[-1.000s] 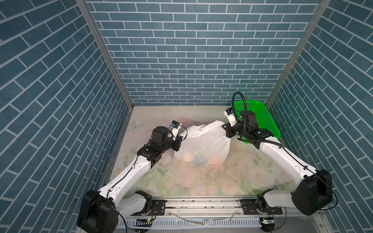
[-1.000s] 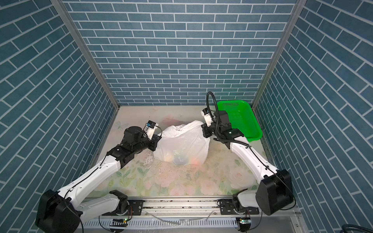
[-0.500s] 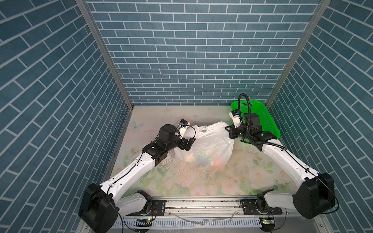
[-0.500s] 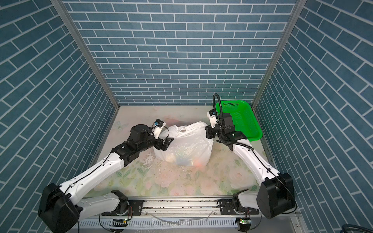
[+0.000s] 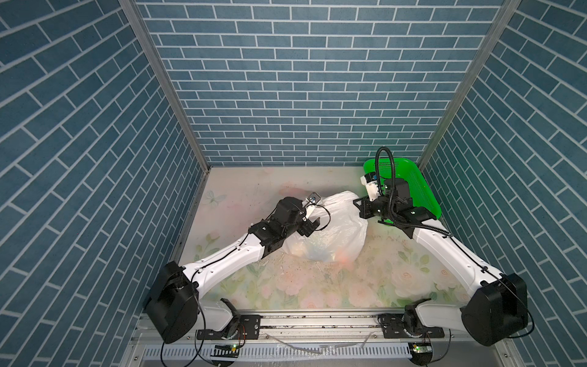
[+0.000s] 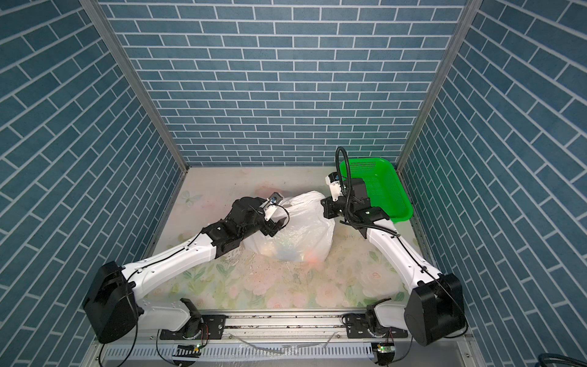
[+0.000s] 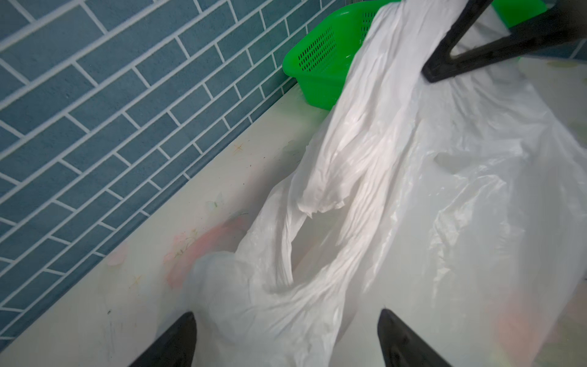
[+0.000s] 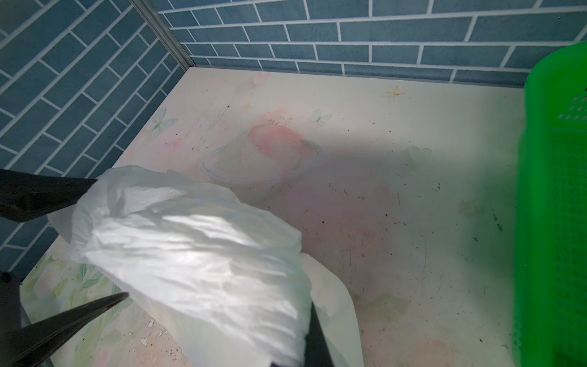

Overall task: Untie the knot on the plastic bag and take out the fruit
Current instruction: 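Lift a bag handle with the left gripper while the right gripper holds the knot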

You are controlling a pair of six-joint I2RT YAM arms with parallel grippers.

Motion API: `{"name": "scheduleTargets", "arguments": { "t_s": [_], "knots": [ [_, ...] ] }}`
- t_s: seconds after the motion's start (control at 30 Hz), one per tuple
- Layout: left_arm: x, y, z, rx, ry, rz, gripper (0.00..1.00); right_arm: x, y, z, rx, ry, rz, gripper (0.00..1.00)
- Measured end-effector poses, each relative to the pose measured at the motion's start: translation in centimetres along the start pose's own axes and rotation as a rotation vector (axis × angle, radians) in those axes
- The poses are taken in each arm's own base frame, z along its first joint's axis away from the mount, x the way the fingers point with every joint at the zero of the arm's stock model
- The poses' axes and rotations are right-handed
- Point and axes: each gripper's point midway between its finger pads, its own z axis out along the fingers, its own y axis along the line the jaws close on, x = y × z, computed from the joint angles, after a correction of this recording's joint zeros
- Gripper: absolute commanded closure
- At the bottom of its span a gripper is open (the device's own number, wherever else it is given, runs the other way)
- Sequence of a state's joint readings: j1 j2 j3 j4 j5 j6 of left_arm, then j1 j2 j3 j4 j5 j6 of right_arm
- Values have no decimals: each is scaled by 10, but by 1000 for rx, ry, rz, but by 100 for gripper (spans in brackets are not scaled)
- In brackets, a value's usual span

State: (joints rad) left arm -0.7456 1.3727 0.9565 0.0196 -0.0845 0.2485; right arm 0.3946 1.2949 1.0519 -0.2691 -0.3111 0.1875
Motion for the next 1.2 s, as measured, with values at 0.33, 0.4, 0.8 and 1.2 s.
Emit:
{"name": "scheduleTargets", "arguments": {
  "t_s": [0.33,0.4,0.8,1.2],
  "knots": [
    [-20,29,14,-175,-31,83,68,-3,2,-7,6,-13,-4,100],
    [-22,36,10,-201,-38,86,74,-3,2,-10,7,-16,-4,100],
    [-22,84,-41,-275,-121,-67,100,-8,4,-18,19,-38,-8,100],
    [-41,65,-11,-61,-189,-196,100,-23,-25,-1,119,-53,37,100]
  ]
}}
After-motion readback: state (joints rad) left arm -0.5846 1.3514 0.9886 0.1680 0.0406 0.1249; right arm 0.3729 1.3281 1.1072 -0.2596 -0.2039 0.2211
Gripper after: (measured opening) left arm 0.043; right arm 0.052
